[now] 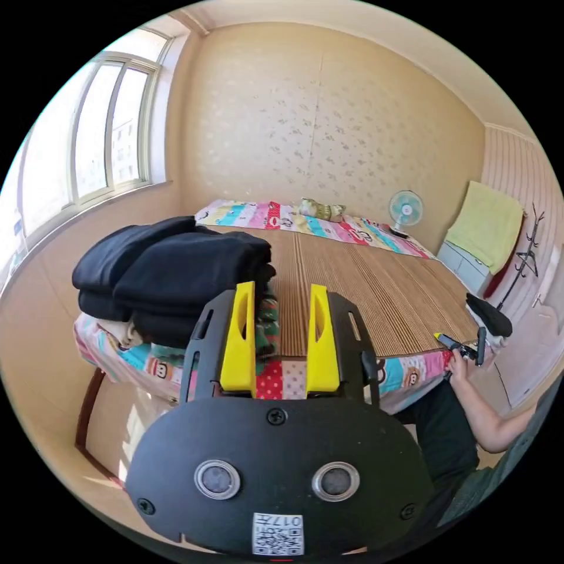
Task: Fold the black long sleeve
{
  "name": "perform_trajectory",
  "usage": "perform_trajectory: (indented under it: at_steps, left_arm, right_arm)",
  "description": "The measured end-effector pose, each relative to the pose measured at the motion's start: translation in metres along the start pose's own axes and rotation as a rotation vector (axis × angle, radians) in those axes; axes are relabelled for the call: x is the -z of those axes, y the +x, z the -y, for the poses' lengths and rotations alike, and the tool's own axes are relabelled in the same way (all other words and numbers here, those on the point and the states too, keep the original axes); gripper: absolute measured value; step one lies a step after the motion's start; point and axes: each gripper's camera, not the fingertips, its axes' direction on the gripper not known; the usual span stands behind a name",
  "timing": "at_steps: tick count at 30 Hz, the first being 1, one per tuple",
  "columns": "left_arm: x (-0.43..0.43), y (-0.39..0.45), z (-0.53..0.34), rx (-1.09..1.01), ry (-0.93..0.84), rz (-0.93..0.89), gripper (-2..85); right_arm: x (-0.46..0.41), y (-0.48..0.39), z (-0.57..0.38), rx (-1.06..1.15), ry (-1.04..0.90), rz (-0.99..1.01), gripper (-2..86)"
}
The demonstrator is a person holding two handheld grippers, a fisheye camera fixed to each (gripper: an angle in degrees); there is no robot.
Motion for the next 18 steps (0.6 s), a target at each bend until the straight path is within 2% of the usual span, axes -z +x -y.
perform_trajectory:
  at_steps: [3,6,9,10,15,18]
  left_arm:
    - [-0.035,-0.018,0.015,0.112,-0.055,0.038,16.2]
    - [-0.112,-0.034,-0.002,0.311,-0.203,-0.122,15.8]
    - [-0.100,-0.028,-0.048,0.446,-0.001,-0.025,9.0]
    - [-0.101,-0.028,-0.067,0.490,0.034,-0.055,7.2]
    - [-0.089,-0.014,-0.113,0.469,0.097,-0.162,4.0]
    - [-0.063,0.010,-0.118,0.371,0.082,-0.118,3.3]
  right_arm:
    - [-0.006,0.005,-0.009,-0.026,0.015,0.028,0.2]
    - [-0.014,0.005,-0.016,-0.027,0.021,0.016,0.2]
    - [-0.020,0.006,-0.023,-0.026,0.033,0.009,0.3]
    - [-0.021,0.007,-0.024,-0.029,0.035,0.015,0.3]
    - [-0.028,0.026,-0.031,-0.073,0.045,0.107,0.3]
    - [-0.035,0.032,-0.032,-0.078,0.041,0.136,0.2]
